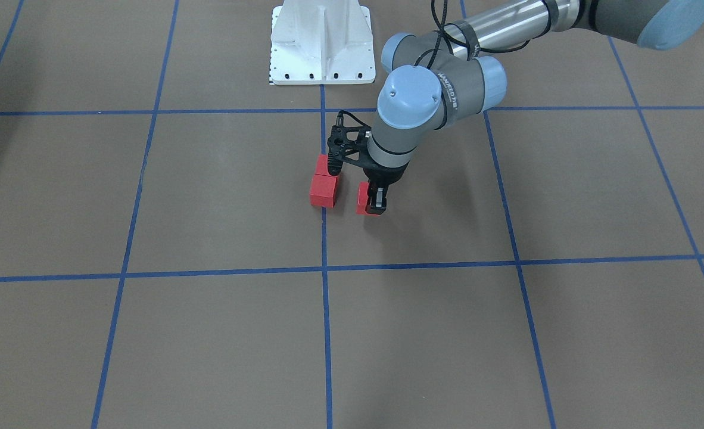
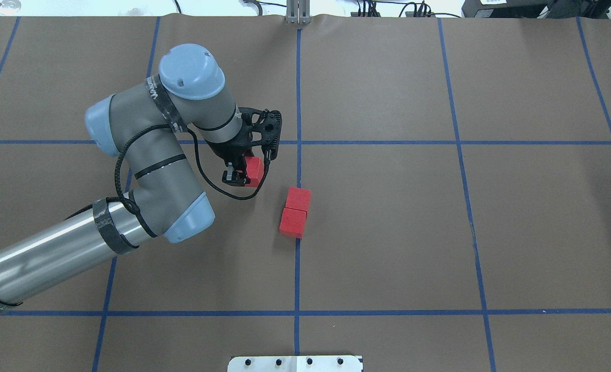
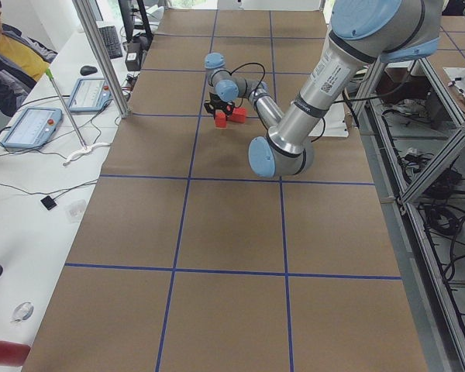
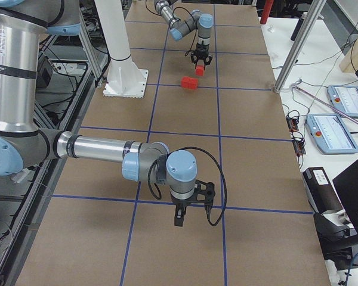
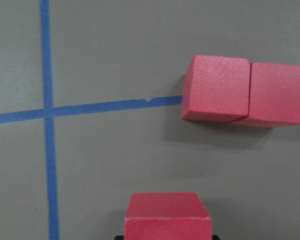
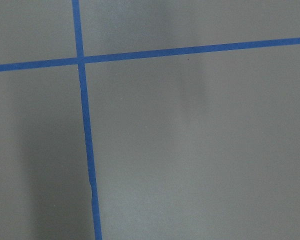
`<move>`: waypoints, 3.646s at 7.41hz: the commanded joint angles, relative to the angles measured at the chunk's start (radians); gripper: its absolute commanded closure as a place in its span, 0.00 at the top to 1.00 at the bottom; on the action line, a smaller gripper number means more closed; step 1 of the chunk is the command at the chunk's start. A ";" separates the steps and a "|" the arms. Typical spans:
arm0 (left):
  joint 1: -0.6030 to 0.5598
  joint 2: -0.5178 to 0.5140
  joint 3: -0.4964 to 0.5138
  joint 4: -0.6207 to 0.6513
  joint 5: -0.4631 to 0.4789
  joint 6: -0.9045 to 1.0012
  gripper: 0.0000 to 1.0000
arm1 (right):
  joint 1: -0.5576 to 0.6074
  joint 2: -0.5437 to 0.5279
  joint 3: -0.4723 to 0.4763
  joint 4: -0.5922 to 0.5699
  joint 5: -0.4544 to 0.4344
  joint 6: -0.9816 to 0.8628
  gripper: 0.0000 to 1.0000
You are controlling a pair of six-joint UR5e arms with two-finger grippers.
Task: Form red blocks into L shape at center
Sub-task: 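Carry the red cube with the left gripper toward the cube pair, then set the red cube beside the farther cube of the pair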
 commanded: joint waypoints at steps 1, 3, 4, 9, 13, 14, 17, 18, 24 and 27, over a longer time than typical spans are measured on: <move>0.051 -0.017 0.000 0.004 0.052 0.000 0.00 | 0.000 0.002 0.001 0.000 0.000 0.000 0.99; 0.065 -0.024 0.002 0.004 0.061 -0.003 0.03 | 0.000 0.002 0.001 0.000 0.003 0.002 0.99; 0.071 -0.030 0.004 0.004 0.061 -0.004 0.11 | 0.000 0.002 0.001 0.000 0.003 0.002 0.99; 0.074 -0.030 0.011 0.006 0.064 -0.006 0.25 | 0.000 0.002 0.002 0.000 0.006 0.003 0.99; 0.077 -0.032 0.027 0.006 0.063 -0.007 0.36 | 0.000 0.002 -0.001 0.000 0.003 0.003 0.99; 0.079 -0.034 0.031 0.006 0.067 -0.009 0.37 | 0.000 0.002 -0.001 0.000 0.003 0.003 0.99; 0.079 -0.035 0.031 0.004 0.070 -0.009 0.45 | 0.000 0.002 0.001 0.000 0.003 0.003 0.99; 0.077 -0.038 0.031 0.004 0.070 -0.009 0.45 | 0.000 0.002 0.001 0.000 0.005 0.003 0.99; 0.079 -0.046 0.045 0.001 0.086 -0.009 0.61 | 0.000 0.003 0.001 0.000 0.005 0.003 0.99; 0.088 -0.046 0.045 0.001 0.122 -0.006 0.68 | 0.000 0.003 0.001 0.000 0.005 0.003 0.99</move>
